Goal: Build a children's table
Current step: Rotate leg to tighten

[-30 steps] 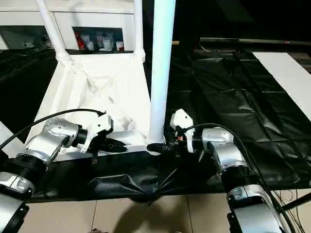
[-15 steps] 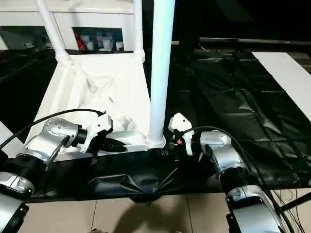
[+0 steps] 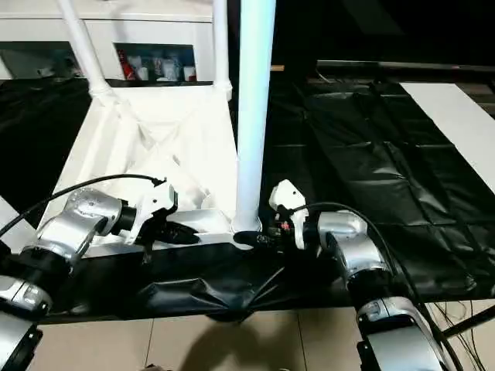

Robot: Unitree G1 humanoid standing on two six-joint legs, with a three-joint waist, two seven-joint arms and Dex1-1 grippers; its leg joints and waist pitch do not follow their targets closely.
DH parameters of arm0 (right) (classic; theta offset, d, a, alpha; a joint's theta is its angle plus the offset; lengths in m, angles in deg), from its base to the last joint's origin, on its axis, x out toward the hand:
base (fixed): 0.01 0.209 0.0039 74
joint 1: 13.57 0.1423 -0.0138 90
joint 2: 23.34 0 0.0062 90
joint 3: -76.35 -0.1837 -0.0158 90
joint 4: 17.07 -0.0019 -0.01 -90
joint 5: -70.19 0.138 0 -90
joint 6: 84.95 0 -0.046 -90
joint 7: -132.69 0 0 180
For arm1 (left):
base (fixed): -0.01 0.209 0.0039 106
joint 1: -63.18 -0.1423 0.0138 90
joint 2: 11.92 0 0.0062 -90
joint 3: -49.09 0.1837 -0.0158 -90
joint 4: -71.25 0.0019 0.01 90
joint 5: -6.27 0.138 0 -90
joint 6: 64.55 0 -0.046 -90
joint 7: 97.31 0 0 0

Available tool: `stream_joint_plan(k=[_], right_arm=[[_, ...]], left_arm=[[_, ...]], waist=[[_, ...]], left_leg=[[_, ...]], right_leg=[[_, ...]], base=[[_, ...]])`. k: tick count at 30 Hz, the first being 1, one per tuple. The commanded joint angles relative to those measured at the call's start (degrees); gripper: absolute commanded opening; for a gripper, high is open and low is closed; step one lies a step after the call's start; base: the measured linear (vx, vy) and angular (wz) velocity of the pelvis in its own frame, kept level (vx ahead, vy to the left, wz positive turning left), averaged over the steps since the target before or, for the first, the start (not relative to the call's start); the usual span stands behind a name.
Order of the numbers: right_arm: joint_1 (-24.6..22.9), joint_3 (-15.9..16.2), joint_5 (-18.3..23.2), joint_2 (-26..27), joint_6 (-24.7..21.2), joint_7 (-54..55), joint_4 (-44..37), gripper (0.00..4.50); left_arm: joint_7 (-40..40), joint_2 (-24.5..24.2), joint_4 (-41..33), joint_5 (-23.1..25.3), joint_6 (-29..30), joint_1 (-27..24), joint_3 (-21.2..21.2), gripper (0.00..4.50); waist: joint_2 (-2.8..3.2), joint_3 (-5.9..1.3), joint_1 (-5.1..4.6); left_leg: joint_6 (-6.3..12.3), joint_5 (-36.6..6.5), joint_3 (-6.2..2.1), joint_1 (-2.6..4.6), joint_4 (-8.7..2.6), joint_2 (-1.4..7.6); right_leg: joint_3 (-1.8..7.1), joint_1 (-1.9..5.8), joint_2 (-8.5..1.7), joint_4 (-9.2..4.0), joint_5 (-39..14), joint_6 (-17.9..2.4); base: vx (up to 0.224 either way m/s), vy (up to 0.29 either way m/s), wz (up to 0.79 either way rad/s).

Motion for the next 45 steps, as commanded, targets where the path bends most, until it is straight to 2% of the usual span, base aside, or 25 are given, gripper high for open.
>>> stream_joint_plan(k=[1, 4, 5, 6, 8, 9, 10, 11, 12, 13, 17, 19, 21, 24, 26, 27, 29, 30, 31, 33, 35, 37, 39, 41, 45], right_arm=[[-0.8, 0.3, -0.1, 0.9, -0.2, 0.6, 0.3, 2.78], [-0.1, -0.6, -1.0, 2.0, 0.5, 6.0, 2.2, 2.74], [0.7, -2.8, -2.0, 4.2, 1.2, 16.5, 5.6, 2.74], [1.0, -3.7, -2.1, 5.1, 1.1, 20.4, 6.8, 2.74], [1.0, -4.9, -2.0, 6.8, 0.9, 25.5, 8.1, 2.73], [0.9, -5.5, -1.8, 7.9, 0.8, 28.1, 8.3, 2.72], [0.9, -6.4, -1.7, 10.1, 0.2, 33.3, 8.8, 2.72], [0.9, -6.7, -1.7, 11.0, 0.0, 35.5, 9.0, 2.72], [1.0, -6.9, -1.8, 11.7, -0.1, 37.4, 9.1, 2.72], [1.2, -7.0, -2.2, 12.7, -0.5, 40.0, 9.2, 2.72], [1.9, -6.9, -2.5, 15.3, -0.1, 42.7, 9.3, 2.72], [1.9, -6.9, -1.6, 15.9, 0.6, 40.4, 8.7, 2.72], [1.7, -7.6, -0.2, 15.8, 0.5, 37.9, 7.8, 3.42], [0.9, -8.0, 1.3, 14.9, -0.3, 34.2, 5.2, 3.44], [0.3, -7.2, 1.3, 14.0, -0.9, 32.1, 3.4, 3.83], [-1.2, -5.9, 1.4, 11.8, -1.9, 28.4, 0.0, 3.83], [-3.3, -4.4, 2.0, 8.7, -3.2, 23.3, -4.7, 3.92], [-5.6, -4.0, 2.8, 5.0, -4.2, 18.6, -8.4, 3.92], [-5.6, -4.0, 2.8, 5.0, -4.2, 18.6, -8.4, 3.92], [-7.8, -3.7, 3.0, 0.9, -4.4, 13.8, -10.9, 3.92], [-11.1, -2.7, 2.6, -4.5, -3.4, 7.8, -14.0, 3.92], [-13.4, -2.5, 2.8, -7.8, -3.9, 4.4, -15.8, 3.92], [-14.8, -2.4, 3.2, -9.2, -4.0, 2.8, -17.4, 3.92], [-15.6, -2.5, 3.8, -9.8, -5.2, 2.5, -19.2, 3.92], [-15.8, -2.3, 3.9, -9.8, -6.3, 2.5, -20.0, 3.92]], left_arm=[[0.0, 0.2, 0.6, 0.6, 1.8, -1.7, 1.5, 0.00], [1.0, 0.7, 0.5, 0.7, 2.3, -1.9, 1.4, 0.00], [6.0, 2.5, 2.1, 1.7, 3.0, -1.5, 0.8, 0.00], [8.0, 3.3, 2.9, 2.0, 3.3, -1.2, 0.5, 0.00], [13.2, 5.1, 5.0, 2.9, 3.7, -0.3, -0.3, 0.00], [16.1, 6.2, 6.0, 3.3, 4.3, 0.3, -0.7, 0.00], [21.3, 8.4, 7.5, 3.6, 5.9, 1.5, -1.8, 0.00], [23.4, 9.3, 8.1, 3.5, 6.7, 2.0, -2.3, 0.00], [24.7, 10.0, 8.4, 3.4, 7.2, 2.4, -2.7, 0.00], [26.6, 11.0, 8.8, 3.6, 7.1, 2.8, -2.9, 0.00], [27.0, 12.8, 8.1, 4.4, 6.2, 2.7, -1.6, 0.00], [25.1, 12.9, 7.0, 4.7, 6.0, 2.2, -0.6, 0.00], [23.9, 12.3, 6.2, 4.8, 5.7, 1.8, -0.4, 0.00], [22.9, 11.1, 6.1, 5.0, 4.8, 1.5, -0.1, 0.00], [21.8, 10.6, 5.7, 4.8, 4.2, 1.2, 0.2, 0.00], [20.1, 9.9, 5.2, 4.7, 2.9, 0.8, 0.5, 0.00], [17.7, 8.9, 4.5, 4.8, 1.1, 0.3, 1.0, 0.00], [15.2, 7.8, 3.6, 4.5, -1.5, -0.2, 1.4, 0.00], [15.2, 7.8, 3.6, 4.5, -1.5, -0.2, 1.4, 0.00], [11.8, 6.7, 2.2, 3.9, -3.0, -0.9, 1.8, 0.00], [8.5, 5.1, 1.4, 3.8, -4.7, -1.3, 2.6, 0.00], [5.7, 4.2, 1.1, 3.0, -5.6, -1.5, 2.7, 0.00], [2.8, 3.6, -0.3, 1.8, -5.1, -2.0, 2.8, 0.00], [1.2, 3.1, -1.6, 1.3, -4.4, -2.4, 2.9, 0.00], [-2.0, 2.1, -4.2, 0.3, -3.2, -3.3, 3.4, 0.00]], waist=[[0.23, -3.71, 0.06], [0.21, -3.49, -0.18], [-0.04, -3.46, -0.57], [0.08, -3.23, -0.74], [-0.15, -2.95, -1.63], [-0.13, -2.92, -1.75], [0.31, -2.85, -1.79], [0.05, -2.78, -2.00], [-0.06, -2.87, -1.87], [0.32, -2.83, -1.85], [0.25, -2.93, -1.97], [0.31, -3.01, -2.03], [0.25, -3.08, -2.03], [0.23, -3.19, -1.95], [0.15, -3.34, -1.85], [-0.21, -3.30, -1.65], [-0.21, -3.50, -1.22], [-0.58, -3.58, -1.19], [-0.59, -3.61, -1.02], [-0.29, -3.65, -0.83], [-0.45, -3.69, -0.39], [-0.54, -3.64, -0.18], [-0.65, -3.40, 0.09], [-0.62, -3.29, 0.04], [-0.52, -3.26, 0.01]], left_leg=[[3.39, -12.3, 0.33, 0.68, -3.16, -0.09], [2.50, -13.5, 0.29, 0.59, -3.36, -0.16], [1.78, -14.3, 0.27, 0.63, -3.46, -0.12], [1.25, -15.1, 0.19, 0.72, -3.57, -0.24], [-0.33, -19.3, -0.20, 0.84, -3.87, -0.53], [-0.43, -19.8, -0.19, 0.97, -3.88, -0.54], [-0.66, -21.3, -0.17, 1.49, -3.79, -0.51], [-0.85, -22.3, -0.16, 1.52, -3.79, -0.61], [-0.85, -22.3, -0.31, 1.53, -3.82, -0.65], [-0.77, -22.4, -0.34, 1.51, -3.88, -0.71], [-0.26, -23.5, -0.48, 1.26, -4.09, -0.68], [0.00, -23.8, -0.57, 1.11, -4.22, -0.59], [0.15, -23.3, -0.57, 1.04, -4.27, -0.51], [0.98, -21.9, -0.46, 0.84, -4.26, -0.47], [1.52, -19.7, -0.28, 0.69, -4.12, -0.47], [1.97, -18.7, -0.20, 0.72, -4.04, -0.49], [3.13, -16.5, -0.04, 0.68, -3.76, -0.37], [3.97, -14.8, 0.10, 0.56, -3.57, -0.37], [4.20, -13.6, -0.02, 0.44, -3.59, -0.38], [4.93, -11.8, 0.15, 0.35, -3.38, -0.36], [5.74, -10.9, 0.25, 0.27, -3.18, -0.20], [5.97, -10.8, 0.38, 0.28, -3.15, -0.20], [5.43, -12.4, 0.40, 0.34, -3.29, -0.15], [4.58, -13.9, 0.33, 0.40, -3.47, -0.10], [3.62, -14.7, 0.28, 0.67, -3.65, 0.14]], right_leg=[[0.90, 2.93, -1.23, -2.95, -4.6, -16.0], [0.93, 2.84, -1.31, -3.18, -6.9, -15.5], [1.01, 2.71, -1.38, -3.32, -8.7, -14.9], [1.05, 2.56, -1.48, -3.59, -10.5, -14.6], [0.94, 2.49, -1.48, -4.45, -19.8, -11.6], [0.99, 2.33, -1.42, -4.64, -21.3, -10.9], [1.13, 1.78, -1.43, -5.03, -23.1, -10.3], [1.06, 1.62, -1.31, -5.24, -24.6, -9.8], [0.97, 1.75, -1.40, -5.37, -25.3, -9.4], [0.96, 1.59, -1.33, -5.52, -26.1, -8.8], [0.82, 1.54, -1.22, -5.68, -25.0, -8.4], [0.78, 1.69, -1.24, -5.59, -23.9, -8.6], [0.82, 1.79, -1.25, -5.49, -22.4, -9.2], [0.93, 2.09, -1.19, -5.12, -18.1, -10.5], [1.00, 2.32, -1.17, -4.79, -14.8, -11.5], [0.99, 2.40, -1.12, -4.85, -14.1, -11.6], [1.12, 2.63, -1.22, -4.54, -11.2, -11.7], [1.21, 2.68, -1.20, -4.25, -9.0, -12.3], [1.14, 3.03, -1.20, -4.16, -8.1, -12.4], [1.09, 3.00, -1.15, -3.86, -5.6, -13.3], [0.99, 3.17, -1.05, -3.63, -3.7, -13.9], [1.00, 3.05, -1.11, -3.60, -3.9, -14.1], [1.00, 2.93, -1.18, -3.92, -7.8, -13.5], [0.98, 2.77, -1.27, -4.22, -11.3, -12.7], [1.15, 2.43, -1.30, -4.32, -13.1, -12.2]], base=[[0.000, 0.000, 0.00], [0.000, 0.000, 0.00], [0.000, 0.000, 0.00], [0.000, 0.000, 0.00], [0.000, 0.000, 0.00], [0.000, 0.000, 0.00], [0.000, 0.000, 0.00], [0.000, 0.000, 0.00], [0.000, 0.000, 0.00], [0.000, 0.000, 0.00], [0.000, 0.000, 0.00], [0.000, 0.000, 0.00], [0.000, 0.000, 0.00], [0.000, 0.000, 0.00], [0.000, 0.000, 0.00], [0.000, 0.000, 0.00], [0.000, 0.000, 0.00], [0.051, -0.011, 0.05], [0.000, 0.000, 0.00], [0.000, 0.000, 0.00], [0.000, 0.000, 0.00], [0.000, 0.000, 0.00], [0.000, 0.000, 0.00], [0.000, 0.000, 0.00], [0.000, 0.000, 0.00]])
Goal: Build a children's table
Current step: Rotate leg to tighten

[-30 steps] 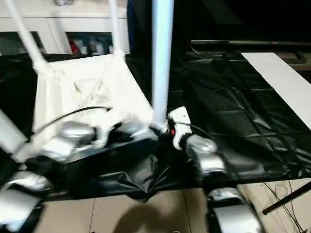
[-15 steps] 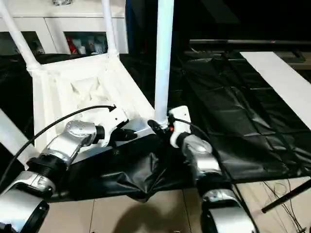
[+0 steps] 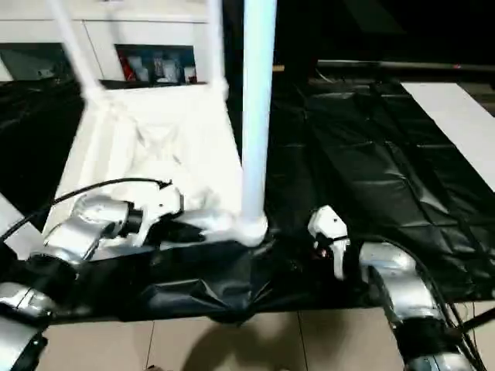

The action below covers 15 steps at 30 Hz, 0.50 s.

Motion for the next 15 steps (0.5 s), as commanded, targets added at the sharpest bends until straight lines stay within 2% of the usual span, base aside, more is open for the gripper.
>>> stream_joint_plan(k=[1, 4, 8, 9, 11, 12, 13, 14, 15], right_arm=[[0.3, 0.5, 0.3, -0.2, -0.6, -0.6, -1.3, 3.92], [0.7, 0.7, 0.3, -0.3, -0.9, -0.7, -1.3, 3.92], [0.7, 0.5, 0.3, -0.5, -1.3, -0.8, -1.8, 3.92], [0.7, 0.4, 0.3, -0.5, -1.3, -0.8, -1.9, 3.94], [0.5, 0.4, 0.5, -0.8, -1.7, -0.7, -2.3, 3.94], [0.2, 0.3, 0.7, -1.0, -2.1, -0.9, -3.0, 3.96], [-0.1, 0.3, 0.9, -1.2, -2.3, -1.1, -3.5, 3.96], [-0.3, 0.3, 1.1, -1.4, -2.5, -1.3, -3.9, 3.96], [-0.4, 0.3, 1.1, -1.4, -2.5, -1.3, -4.0, 3.96]], left_arm=[[-4.0, 0.2, -1.8, -0.2, 0.7, -1.1, 2.7, 0.00], [-5.1, -0.5, -2.8, -0.3, 1.2, -1.4, 3.1, 0.00], [-4.4, -0.6, -3.8, -0.9, 2.9, -1.4, 2.3, 0.00], [-4.2, -0.5, -3.8, -1.3, 4.2, -1.2, 1.9, 0.28], [-5.0, -0.7, -4.5, -2.1, 6.0, -1.2, 1.4, 0.28], [-5.9, -1.4, -5.9, -3.0, 6.7, -1.5, 0.9, 0.47], [-6.2, -1.7, -6.9, -3.7, 7.4, -1.6, 0.5, 0.63], [-6.4, -2.0, -7.7, -3.9, 7.7, -1.8, 0.2, 0.63], [-6.4, -2.1, -8.0, -4.0, 7.8, -1.8, 0.1, 0.69]], waist=[[-0.65, -3.07, -0.08], [-0.65, -3.22, 0.05], [-0.73, -3.24, 0.08], [-0.77, -3.22, 0.07], [-0.90, -3.23, 0.09], [-1.49, -3.30, 0.03], [-1.35, -3.25, 0.10], [-1.53, -3.32, 0.10], [-1.37, -3.36, 0.15]], left_leg=[[3.53, -14.5, 0.47, 0.65, -3.33, 0.19], [3.76, -13.1, 0.55, 0.58, -3.17, 0.11], [3.97, -12.3, 0.58, 0.48, -3.08, 0.02], [3.99, -12.3, 0.55, 0.42, -3.09, 0.02], [4.12, -11.7, 0.54, 0.42, -3.08, 0.02], [4.30, -11.2, 0.56, 0.32, -3.03, 0.03], [4.36, -10.8, 0.50, 0.30, -3.06, 0.04], [4.41, -10.4, 0.52, 0.28, -3.00, 0.05], [4.35, -10.1, 0.50, 0.29, -2.98, 0.11]], right_leg=[[1.13, 2.28, -1.27, -3.91, -12.6, -12.5], [1.12, 2.40, -1.18, -3.59, -9.5, -13.1], [1.08, 2.54, -1.24, -3.45, -8.8, -13.1], [1.07, 2.58, -1.27, -3.46, -8.9, -13.1], [1.05, 2.61, -1.26, -3.36, -8.9, -13.1], [1.06, 2.72, -1.25, -3.29, -8.6, -13.1], [1.06, 2.71, -1.36, -3.21, -9.0, -13.0], [1.06, 2.75, -1.38, -3.16, -8.7, -13.0], [1.09, 2.76, -1.41, -3.01, -8.0, -13.3]], base=[[0.000, 0.000, 0.00], [0.000, 0.000, 0.00], [0.000, 0.000, 0.00], [0.000, 0.000, 0.00], [0.000, 0.000, 0.00], [0.000, 0.000, 0.00], [0.000, 0.000, 0.00], [0.000, 0.000, 0.00], [0.000, 0.000, 0.00]])
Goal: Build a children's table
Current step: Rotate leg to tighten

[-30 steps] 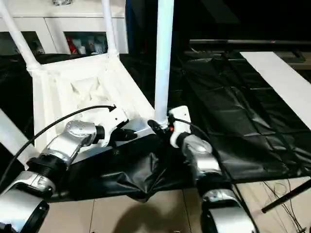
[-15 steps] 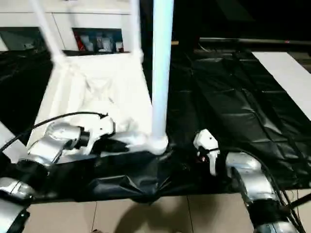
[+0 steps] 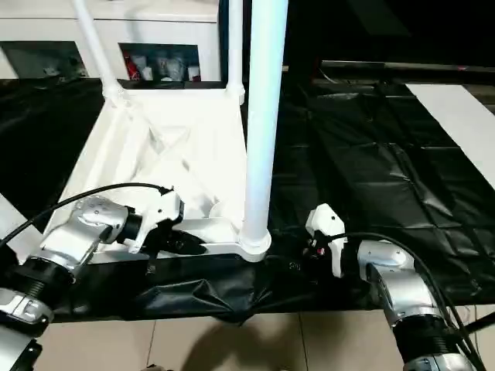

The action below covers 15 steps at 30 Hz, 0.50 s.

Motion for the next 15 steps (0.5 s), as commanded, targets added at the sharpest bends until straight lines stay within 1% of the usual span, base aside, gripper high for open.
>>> stream_joint_plan(k=[1, 2, 3, 4, 5, 6, 7, 8, 9, 10, 11, 12, 13, 14, 15], right_arm=[[-1.0, -0.1, 0.9, -1.2, -1.0, -0.9, -3.1, 3.96], [-1.4, -0.2, 1.2, -1.5, -1.4, -1.0, -4.0, 3.96], [-1.7, -0.3, 1.4, -1.7, -1.6, -1.1, -4.5, 3.96], [-2.4, -0.7, 2.1, -2.1, -2.4, -1.3, -6.0, 3.96], [-3.2, -1.2, 3.0, -2.6, -3.3, -1.6, -7.9, 3.96], [-3.2, -1.2, 3.0, -2.6, -3.3, -1.6, -7.9, 3.96], [-4.7, -2.5, 4.7, -3.5, -4.9, -1.8, -11.4, 3.96], [-5.2, -3.1, 5.3, -3.8, -5.6, -1.8, -12.5, 3.96], [-5.3, -3.1, 5.4, -3.8, -5.6, -1.8, -12.6, 3.96], [-5.9, -3.7, 5.9, -4.2, -6.2, -1.6, -13.7, 3.96], [-6.9, -4.5, 6.1, -4.7, -6.7, -1.0, -15.1, 3.96], [-6.9, -4.5, 6.1, -4.7, -6.7, -1.0, -15.1, 3.96], [-8.1, -5.3, 6.1, -5.2, -7.1, 0.0, -16.4, 3.96], [-8.8, -6.1, 6.4, -4.9, -8.1, 1.6, -17.3, 3.96], [-9.5, -7.0, 6.6, -4.5, -8.9, 3.3, -18.2, 3.96]], left_arm=[[-1.8, -1.4, -4.7, -1.9, 1.1, -0.8, -0.9, 0.79], [-1.6, -1.8, -6.3, -2.9, 1.6, -1.0, -1.9, 0.94], [-1.4, -2.0, -7.4, -3.7, 2.0, -1.2, -2.6, 0.94], [-1.3, -2.5, -9.3, -5.2, 3.0, -1.3, -4.0, 1.05], [-1.0, -2.9, -11.3, -6.9, 4.3, -1.5, -5.6, 1.10], [-1.0, -2.9, -11.3, -6.9, 4.3, -1.5, -5.6, 1.20], [0.8, -3.6, -13.6, -8.9, 5.6, -1.4, -8.7, 1.30], [1.3, -3.9, -14.2, -9.3, 6.1, -1.5, -9.7, 1.30], [1.3, -3.9, -14.3, -9.4, 6.1, -1.5, -9.8, 1.39], [2.8, -4.2, -14.9, -9.3, 6.6, -1.8, -11.0, 1.43], [10.1, -3.4, -13.9, -6.8, 4.8, -1.9, -13.5, 1.46], [10.1, -3.4, -13.9, -6.8, 4.8, -1.9, -13.5, 1.46], [20.5, -1.2, -12.4, -4.7, 4.1, -1.7, -16.8, 1.68], [25.2, 0.5, -12.6, -4.9, 3.6, -2.0, -19.0, 1.79], [28.8, 2.1, -13.7, -5.4, 4.0, -2.7, -20.6, 1.79]], waist=[[-0.86, -3.83, 0.14], [-0.92, -3.82, 0.11], [-1.05, -3.75, 0.04], [-1.06, -3.73, 0.06], [-1.78, -3.58, 0.05], [-1.38, -3.53, 0.24], [-2.25, -3.43, 0.00], [-2.07, -3.42, 0.21], [-1.95, -3.29, 0.08], [-2.19, -3.21, -0.11], [-2.45, -3.14, -0.21], [-2.45, -3.14, -0.21], [-2.37, -3.11, -0.23], [-2.42, -3.16, -0.33], [-2.53, -3.19, -0.24]], left_leg=[[4.62, -9.3, 0.41, 0.50, -2.95, 0.15], [5.07, -8.2, 0.42, 0.43, -2.90, 0.16], [5.27, -8.2, 0.55, 0.53, -2.84, 0.07], [5.26, -8.3, 0.56, 0.54, -2.85, 0.08], [5.35, -8.8, 0.64, 0.50, -2.87, 0.13], [5.32, -9.3, 0.59, 0.59, -2.88, 0.23], [5.42, -9.5, 0.71, 0.48, -2.89, 0.20], [5.10, -9.9, 0.61, 0.61, -2.90, 0.28], [4.96, -10.2, 0.57, 0.55, -3.02, 0.27], [4.43, -11.2, 0.59, 0.63, -3.07, 0.20], [3.79, -12.3, 0.49, 0.56, -3.08, 0.21], [3.79, -12.3, 0.49, 0.56, -3.08, 0.21], [3.03, -13.6, 0.38, 0.61, -3.07, 0.22], [2.61, -13.9, 0.37, 0.71, -2.90, 0.24], [2.51, -13.7, 0.31, 0.69, -2.93, 0.21]], right_leg=[[1.12, 2.81, -1.30, -2.81, -6.0, -13.7], [1.12, 2.82, -1.23, -2.56, -3.9, -14.2], [1.08, 2.72, -1.07, -2.59, -3.4, -14.5], [1.10, 2.74, -1.10, -2.59, -3.4, -14.6], [1.15, 2.88, -1.13, -2.62, -4.0, -14.6], [1.18, 2.72, -1.30, -2.64, -5.3, -14.5], [1.13, 2.66, -1.14, -2.80, -6.0, -14.2], [1.22, 2.65, -1.24, -2.71, -7.0, -13.7], [1.22, 2.62, -1.18, -2.79, -7.7, -13.3], [1.21, 2.43, -1.14, -3.08, -9.7, -12.6], [1.27, 2.42, -1.12, -3.22, -11.6, -11.6], [1.27, 2.42, -1.12, -3.22, -11.6, -11.6], [1.34, 2.33, -1.23, -3.49, -13.7, -10.2], [1.28, 2.24, -1.09, -3.50, -13.2, -9.9], [1.24, 2.29, -1.21, -3.56, -13.3, -9.7]], base=[[0.000, 0.000, 0.00], [0.000, 0.000, 0.00], [0.000, 0.000, 0.00], [0.000, 0.000, 0.00], [0.000, 0.000, 0.00], [0.000, 0.000, 0.00], [0.000, 0.000, 0.00], [0.000, 0.000, 0.00], [0.000, 0.000, 0.00], [0.000, 0.000, 0.00], [0.000, 0.000, 0.00], [0.000, 0.000, 0.00], [0.000, 0.000, 0.00], [0.000, 0.000, 0.00], [0.000, 0.000, 0.00]])
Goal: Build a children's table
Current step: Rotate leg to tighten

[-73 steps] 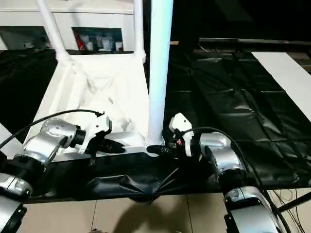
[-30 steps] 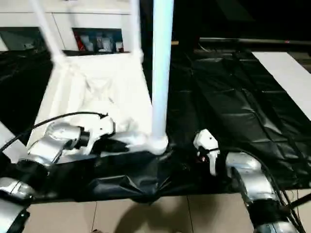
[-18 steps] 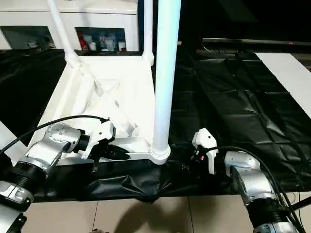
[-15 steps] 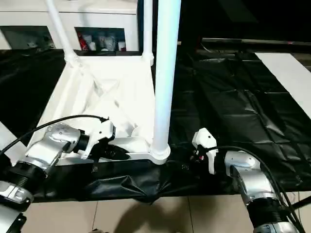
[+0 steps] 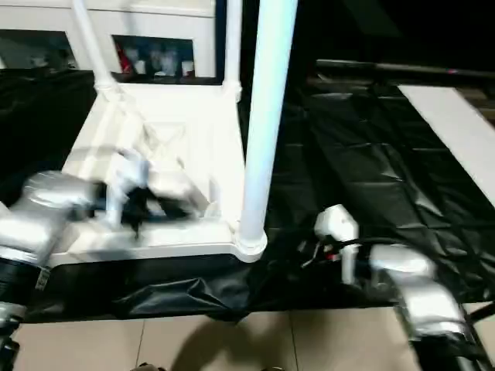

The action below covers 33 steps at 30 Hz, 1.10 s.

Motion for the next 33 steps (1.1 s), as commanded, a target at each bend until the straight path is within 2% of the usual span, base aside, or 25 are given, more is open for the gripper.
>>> stream_joint_plan(k=[1, 2, 3, 4, 5, 6, 7, 8, 9, 10, 11, 12, 13, 15, 16, 18, 20, 21, 23, 28, 30, 32, 33], right_arm=[[-1.4, -2.5, 0.9, 0.5, -2.2, 4.2, -2.8, 3.96], [-1.7, -3.9, 0.2, 2.8, -3.1, 9.7, -3.5, 3.96], [-1.7, -4.4, -0.1, 3.8, -3.3, 11.7, -3.6, 3.96], [-1.5, -6.2, -1.1, 6.9, -3.9, 18.3, -3.7, 3.96], [-1.5, -7.1, -1.5, 8.3, -4.1, 21.3, -3.8, 3.96], [-2.0, -8.2, -1.1, 10.9, -3.5, 24.8, -4.7, 3.96], [-2.7, -8.7, -1.1, 13.1, -2.4, 27.5, -5.8, 3.96], [-3.4, -9.6, -1.5, 15.7, -2.0, 31.4, -7.7, 3.96], [-3.4, -9.6, -1.5, 15.7, -2.0, 31.4, -7.7, 3.96], [-4.4, -10.6, -0.6, 19.5, -2.6, 36.1, -11.3, 3.96], [-4.5, -10.6, -0.7, 19.9, -2.5, 36.6, -11.6, 3.96], [-4.8, -10.6, -0.9, 20.9, -2.1, 37.7, -12.5, 3.96], [-4.7, -10.7, -1.4, 22.5, -2.8, 40.6, -12.4, 3.96], [-3.9, -10.8, -1.6, 23.2, -4.2, 42.7, -11.9, 3.96], [-3.8, -10.6, -1.6, 23.9, -5.3, 43.9, -12.3, 3.96], [-3.9, -9.3, -2.5, 24.5, -6.0, 44.3, -13.4, 3.96], [-4.0, -8.5, -2.9, 24.8, -6.4, 44.6, -13.9, 3.96], [-4.0, -8.5, -2.9, 24.8, -6.4, 44.6, -13.8, 3.96], [-3.9, -7.3, -3.8, 25.1, -6.6, 45.0, -13.9, 3.96], [-3.1, -6.3, -3.8, 23.6, -6.4, 43.9, -12.7, 3.96], [-3.2, -5.7, -4.2, 22.7, -6.7, 43.5, -13.1, 3.96], [-3.6, -5.8, -3.7, 21.3, -6.9, 41.8, -13.4, 3.96], [-3.7, -5.9, -3.6, 20.7, -6.8, 41.1, -13.3, 3.96]], left_arm=[[9.5, 3.0, -2.1, 0.3, 1.3, -1.7, -3.3, 1.83], [12.7, 6.1, -4.6, -0.9, 2.4, -3.5, -4.4, 1.88], [13.5, 7.2, -5.4, -1.3, 2.4, -4.1, -4.7, 1.99], [17.2, 10.3, -7.3, -1.0, 1.4, -5.8, -5.3, 2.15], [19.2, 11.6, -8.1, -0.6, 0.9, -6.7, -5.4, 2.15], [22.7, 13.5, -8.6, 0.7, -1.1, -8.3, -5.6, 2.22], [26.0, 14.7, -9.0, 2.6, -2.9, -9.9, -5.6, 2.26], [28.2, 15.6, -10.4, 4.1, -4.1, -11.7, -5.6, 2.26], [28.2, 15.6, -10.4, 4.1, -4.1, -11.7, -5.6, 2.32], [32.2, 17.4, -14.1, 5.5, -4.0, -15.0, -5.6, 2.48], [32.7, 17.6, -14.5, 5.8, -4.1, -15.5, -5.5, 2.57], [34.2, 18.1, -15.6, 6.5, -4.3, -16.6, -5.4, 2.57], [35.6, 18.8, -17.5, 7.1, -3.8, -19.5, -5.2, 2.67], [36.4, 19.3, -18.4, 7.1, -3.2, -20.8, -5.0, 2.78], [36.9, 19.6, -19.8, 7.4, -2.7, -22.2, -5.0, 3.00], [36.8, 20.1, -21.4, 7.0, -1.0, -23.9, -4.9, 3.10], [37.1, 20.4, -21.6, 6.6, -1.3, -24.3, -4.8, 3.17], [37.1, 20.4, -21.6, 6.6, -1.3, -24.3, -4.8, 3.29], [38.2, 20.1, -22.2, 6.5, -1.1, -24.5, -4.8, 3.42], [39.2, 18.8, -22.6, 5.6, -0.8, -24.4, -6.8, 3.83], [39.3, 18.3, -23.1, 5.1, -0.7, -24.8, -7.6, 3.86], [39.1, 17.9, -24.2, 5.2, -0.1, -25.4, -7.6, 4.16], [39.1, 17.8, -24.5, 5.5, 0.1, -25.5, -7.4, 4.16]], waist=[[0.01, -3.47, -0.14], [0.43, -3.48, -0.09], [0.07, -3.58, -0.33], [0.83, -3.71, -0.27], [0.34, -3.65, -0.63], [1.26, -3.73, -0.75], [0.56, -3.76, -1.23], [0.32, -3.82, -1.34], [0.48, -3.85, -1.37], [0.36, -3.82, -1.64], [0.53, -3.70, -1.89], [0.47, -3.63, -2.06], [0.52, -3.72, -2.23], [0.74, -3.50, -2.59], [0.92, -3.43, -2.98], [1.08, -3.38, -3.27], [0.79, -3.37, -3.39], [0.85, -3.35, -3.35], [0.56, -3.39, -3.32], [0.70, -3.43, -3.22], [0.72, -3.49, -3.06], [0.69, -3.50, -2.98], [0.68, -3.51, -2.98]], left_leg=[[2.34, -13.4, 0.20, 0.52, -3.33, 0.11], [2.16, -13.6, 0.17, 0.71, -3.32, 0.06], [2.08, -13.1, 0.22, 0.64, -3.32, 0.15], [1.86, -12.2, 0.16, 0.62, -3.24, -0.08], [1.80, -11.9, 0.27, 0.47, -3.27, 0.03], [1.44, -12.2, 0.15, 0.52, -3.26, -0.10], [1.58, -13.5, 0.25, 0.42, -3.16, -0.20], [1.80, -14.1, 0.17, 0.33, -3.20, -0.30], [1.71, -13.6, 0.00, 0.20, -3.30, -0.18], [1.74, -13.8, -0.03, 0.18, -3.35, -0.25], [1.53, -13.6, -0.13, -0.01, -3.53, 0.04], [1.54, -14.0, -0.08, -0.06, -3.56, -0.05], [1.40, -14.1, -0.07, 0.18, -3.42, 0.02], [1.08, -15.5, 0.01, 0.27, -3.52, -0.07], [0.32, -16.8, -0.07, 0.32, -3.61, -0.11], [0.09, -17.6, -0.10, 0.29, -3.66, -0.08], [0.05, -18.4, -0.09, 0.31, -3.64, -0.14], [0.03, -18.6, -0.11, 0.38, -3.63, -0.12], [0.15, -17.8, -0.13, 0.21, -3.58, -0.17], [0.24, -16.7, -0.04, 0.25, -3.44, -0.25], [0.34, -15.9, -0.09, 0.26, -3.39, -0.26], [0.59, -15.5, -0.03, 0.23, -3.34, -0.22], [0.71, -15.4, -0.01, 0.20, -3.31, -0.22]], right_leg=[[1.19, 2.50, -1.20, -3.83, -12.9, -9.8], [1.12, 2.30, -1.18, -3.96, -13.0, -9.6], [1.21, 2.35, -1.19, -3.93, -12.1, -9.7], [1.16, 2.31, -1.10, -3.77, -11.0, -10.2], [1.23, 2.26, -0.97, -3.99, -10.1, -10.2], [1.16, 2.23, -0.86, -3.86, -9.1, -10.5], [1.06, 2.19, -0.65, -4.18, -9.8, -9.9], [1.05, 2.39, -0.64, -4.28, -11.0, -8.7], [1.11, 2.47, -0.78, -4.17, -10.9, -8.3], [1.05, 2.41, -0.65, -4.32, -11.5, -7.7], [1.10, 2.43, -0.78, -4.15, -10.7, -7.6], [1.03, 2.39, -0.60, -4.29, -11.5, -7.4], [1.09, 2.23, -0.56, -4.21, -11.5, -7.3], [1.12, 1.93, -0.36, -4.49, -13.4, -6.6], [1.15, 1.81, -0.21, -4.62, -14.4, -6.0], [1.16, 1.75, -0.19, -4.70, -14.3, -5.9], [1.18, 1.67, -0.19, -4.77, -14.7, -5.5], [1.20, 1.62, -0.20, -4.77, -14.8, -5.4], [1.24, 1.76, -0.25, -4.66, -14.1, -5.2], [1.32, 1.82, -0.26, -4.47, -12.5, -5.4], [1.28, 1.95, -0.26, -4.35, -11.5, -5.5], [1.28, 2.03, -0.30, -4.21, -10.4, -6.0], [1.28, 2.05, -0.30, -4.19, -10.2, -6.2]], base=[[0.000, 0.000, 0.00], [0.000, 0.000, 0.00], [0.000, 0.000, 0.00], [0.000, 0.000, 0.00], [0.000, 0.000, 0.00], [0.000, 0.000, 0.00], [0.000, 0.000, 0.00], [0.000, 0.000, 0.00], [0.000, 0.000, 0.00], [0.000, 0.000, 0.00], [0.000, 0.000, 0.00], [0.000, 0.000, 0.00], [0.000, 0.000, 0.00], [0.000, 0.000, 0.00], [0.000, 0.000, 0.00], [0.000, 0.000, 0.00], [0.000, 0.000, 0.00], [0.000, 0.000, 0.00], [0.000, 0.000, 0.00], [0.000, 0.000, 0.00], [0.000, 0.000, 0.00], [0.000, 0.000, 0.00], [0.000, 0.000, 0.00]])
